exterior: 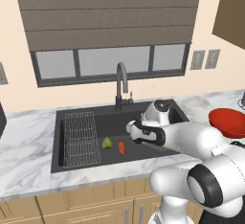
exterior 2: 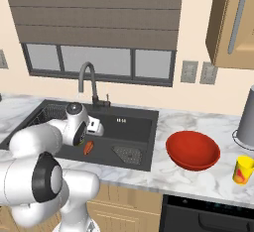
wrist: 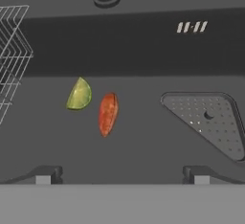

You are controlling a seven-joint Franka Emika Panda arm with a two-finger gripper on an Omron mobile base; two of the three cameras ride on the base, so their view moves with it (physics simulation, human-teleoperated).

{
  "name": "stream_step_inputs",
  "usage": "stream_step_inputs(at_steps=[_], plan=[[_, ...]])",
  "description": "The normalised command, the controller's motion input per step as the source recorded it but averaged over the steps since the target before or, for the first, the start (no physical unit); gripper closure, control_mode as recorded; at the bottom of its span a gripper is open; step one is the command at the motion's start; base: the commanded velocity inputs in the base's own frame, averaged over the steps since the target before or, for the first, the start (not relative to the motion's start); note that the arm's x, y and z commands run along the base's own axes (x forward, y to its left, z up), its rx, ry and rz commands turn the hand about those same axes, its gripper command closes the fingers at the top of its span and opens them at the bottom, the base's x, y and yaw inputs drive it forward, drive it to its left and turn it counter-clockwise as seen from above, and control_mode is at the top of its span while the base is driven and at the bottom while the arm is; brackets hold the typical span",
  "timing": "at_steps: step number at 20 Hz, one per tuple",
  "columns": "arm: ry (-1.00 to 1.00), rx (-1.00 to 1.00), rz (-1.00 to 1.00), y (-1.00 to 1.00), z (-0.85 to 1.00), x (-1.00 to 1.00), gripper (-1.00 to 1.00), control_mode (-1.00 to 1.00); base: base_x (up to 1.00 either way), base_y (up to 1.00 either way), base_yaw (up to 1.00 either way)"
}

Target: Remove the sweet potato and lemon wedge from the sink. Then move the bowl and cup from the counter to the sink for washing.

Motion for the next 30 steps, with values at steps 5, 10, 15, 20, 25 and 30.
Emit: stream_step_inputs(at_steps=[5, 10, 15, 20, 25, 30], plan=[[0.02, 0.00, 0.00, 0.08, -0.16, 0.08, -1.00, -1.00, 0.00, 0.00, 0.00], [0.09, 0.00, 0.00, 0.07, -0.15, 0.10, -1.00, -1.00, 0.00, 0.00, 0.00], [0.11, 0.00, 0.00, 0.04, -0.14, 0.11, -1.00, -1.00, 0.00, 0.00, 0.00], [0.05, 0.00, 0.00, 0.04, -0.15, 0.10, -1.00, -1.00, 0.00, 0.00, 0.00], [0.00, 0.00, 0.00, 0.05, -0.18, 0.08, -1.00, -1.00, 0.00, 0.00, 0.00], [0.00, 0.00, 0.00, 0.04, -0.21, 0.06, -1.00, -1.00, 0.00, 0.00, 0.00]])
